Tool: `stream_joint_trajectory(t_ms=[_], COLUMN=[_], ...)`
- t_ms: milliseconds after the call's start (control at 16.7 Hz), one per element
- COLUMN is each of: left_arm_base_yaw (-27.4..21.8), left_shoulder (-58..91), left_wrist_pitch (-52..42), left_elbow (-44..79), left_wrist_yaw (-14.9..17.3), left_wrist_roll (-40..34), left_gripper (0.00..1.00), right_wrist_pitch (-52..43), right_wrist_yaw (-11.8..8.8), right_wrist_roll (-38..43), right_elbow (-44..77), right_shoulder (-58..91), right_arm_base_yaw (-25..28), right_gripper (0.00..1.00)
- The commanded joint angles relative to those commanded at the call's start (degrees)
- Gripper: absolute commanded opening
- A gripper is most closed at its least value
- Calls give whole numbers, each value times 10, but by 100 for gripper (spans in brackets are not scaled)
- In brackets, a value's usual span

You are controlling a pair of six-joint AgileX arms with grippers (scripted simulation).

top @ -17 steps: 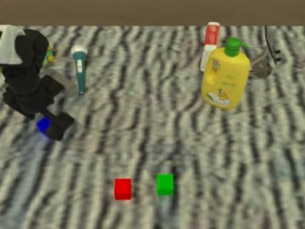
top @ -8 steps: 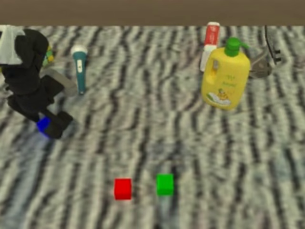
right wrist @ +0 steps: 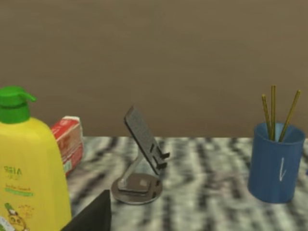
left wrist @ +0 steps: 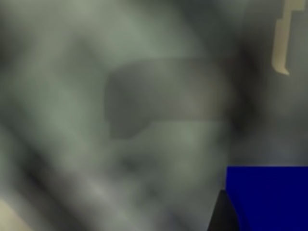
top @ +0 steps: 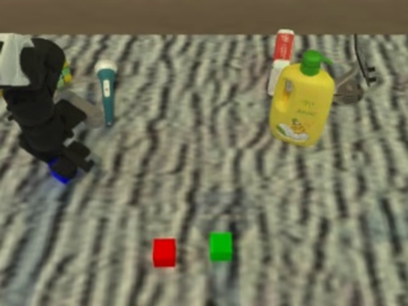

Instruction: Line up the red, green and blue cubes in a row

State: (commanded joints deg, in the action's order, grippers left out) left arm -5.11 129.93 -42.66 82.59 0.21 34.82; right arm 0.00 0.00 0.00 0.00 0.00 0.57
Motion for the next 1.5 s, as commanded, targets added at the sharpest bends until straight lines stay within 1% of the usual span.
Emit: stream_joint_trajectory(t_ms=[180, 240, 360, 780, 1140, 1320, 1500], left_arm_base_yaw=[0, -1, 0, 10, 2, -33, -99], left_shoulder=[0, -27, -32, -87, -86, -74, -51], left_wrist_pitch=[0, -16, -26, -146, -149, -159, -179], left_elbow=[0, 6, 13, 76, 80, 103, 141], left_wrist_yaw=[0, 11, 12, 11, 10, 9, 6], left_wrist_roll=[0, -8, -8, -10, -15, -71, -180], left_gripper=[0, 0, 0, 0, 0, 0, 0], right_wrist_pitch=[0, 0, 0, 0, 0, 0, 0], right_wrist_yaw=[0, 0, 0, 0, 0, 0, 0], right_wrist_roll=[0, 0, 0, 0, 0, 0, 0], right_elbow=[0, 0, 0, 0, 0, 0, 0], right_shoulder=[0, 0, 0, 0, 0, 0, 0], right_arm_base_yaw=[0, 0, 0, 0, 0, 0, 0], right_gripper=[100, 100, 100, 100, 100, 100, 100])
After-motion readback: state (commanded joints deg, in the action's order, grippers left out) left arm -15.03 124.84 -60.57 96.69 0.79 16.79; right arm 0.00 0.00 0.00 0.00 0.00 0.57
